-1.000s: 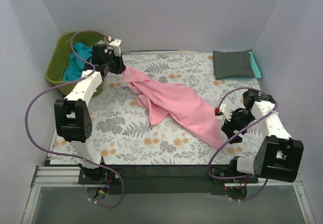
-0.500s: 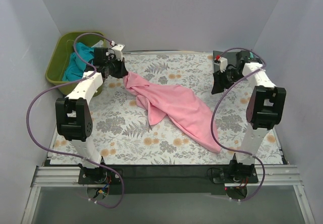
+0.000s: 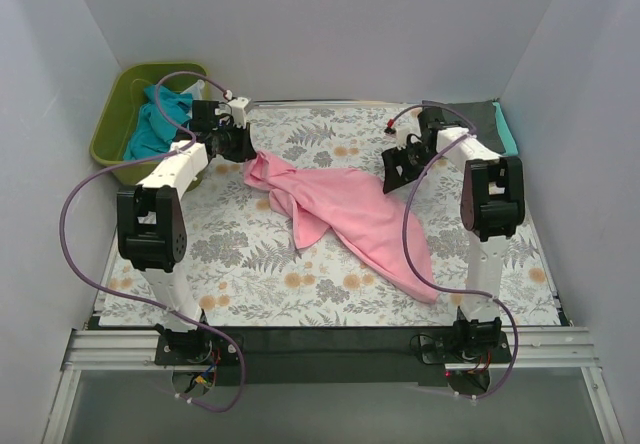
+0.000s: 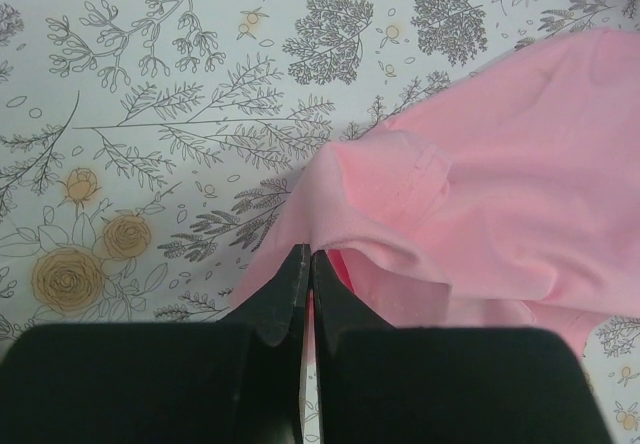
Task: Fold and stack the t-shirts
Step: Flatten the tshirt out
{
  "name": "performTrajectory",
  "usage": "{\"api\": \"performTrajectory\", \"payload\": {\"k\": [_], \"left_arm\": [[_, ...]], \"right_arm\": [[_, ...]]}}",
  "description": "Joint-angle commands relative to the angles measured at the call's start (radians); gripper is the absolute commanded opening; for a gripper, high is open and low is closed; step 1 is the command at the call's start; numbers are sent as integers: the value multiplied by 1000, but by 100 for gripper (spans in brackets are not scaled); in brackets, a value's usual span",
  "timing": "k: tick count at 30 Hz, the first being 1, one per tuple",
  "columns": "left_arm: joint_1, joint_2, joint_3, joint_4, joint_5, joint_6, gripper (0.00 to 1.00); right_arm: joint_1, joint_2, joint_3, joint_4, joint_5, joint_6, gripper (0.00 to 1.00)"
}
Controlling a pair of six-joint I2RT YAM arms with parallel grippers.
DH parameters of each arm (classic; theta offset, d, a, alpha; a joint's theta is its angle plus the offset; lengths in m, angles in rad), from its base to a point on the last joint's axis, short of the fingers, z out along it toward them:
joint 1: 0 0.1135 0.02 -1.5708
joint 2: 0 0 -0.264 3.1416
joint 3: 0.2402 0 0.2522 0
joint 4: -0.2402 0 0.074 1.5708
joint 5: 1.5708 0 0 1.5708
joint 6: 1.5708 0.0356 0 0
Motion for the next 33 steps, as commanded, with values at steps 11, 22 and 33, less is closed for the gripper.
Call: {"api": "performTrajectory", "payload": {"k": [11,22,33], "left_arm": [[6,-13,78,-15,18,-14,0],[6,-30,62,-15,22,-17,0],[6,-34,43,-16,16,-10,0]], "right_arm": [[-55,4,163,-37,-154,45,1],[23,-303,5,-43,-129,-69,1],[629,-564,-586,-40,-23,-206,14]]}}
